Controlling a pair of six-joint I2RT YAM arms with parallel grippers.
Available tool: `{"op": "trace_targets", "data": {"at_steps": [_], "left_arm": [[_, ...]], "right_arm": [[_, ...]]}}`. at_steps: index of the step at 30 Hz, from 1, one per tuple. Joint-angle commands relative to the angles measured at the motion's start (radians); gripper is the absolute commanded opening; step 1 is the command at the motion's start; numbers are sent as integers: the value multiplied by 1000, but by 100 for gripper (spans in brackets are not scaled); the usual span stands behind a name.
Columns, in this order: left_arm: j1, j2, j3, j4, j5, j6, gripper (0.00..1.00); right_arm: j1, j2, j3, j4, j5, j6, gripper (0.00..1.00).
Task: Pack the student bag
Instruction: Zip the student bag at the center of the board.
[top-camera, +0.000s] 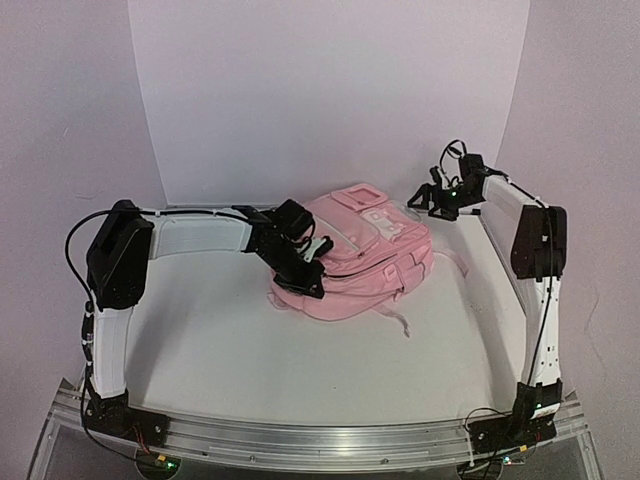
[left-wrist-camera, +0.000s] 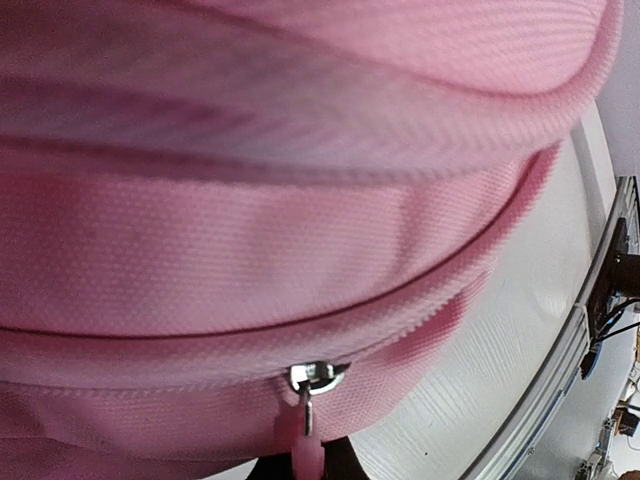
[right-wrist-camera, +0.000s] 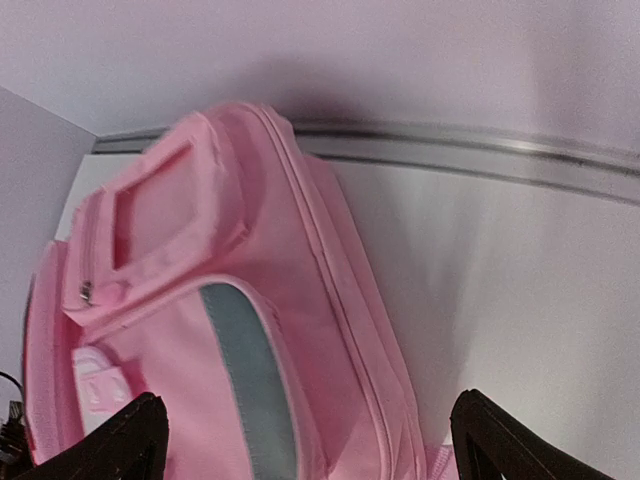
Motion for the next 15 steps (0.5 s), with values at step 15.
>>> {"op": "trace_targets", "data": {"at_steps": [15], "left_arm": [[152, 148, 252, -140, -47, 122, 0]], "right_arm": [[5, -524, -773, -357, -323, -376, 73]]}}
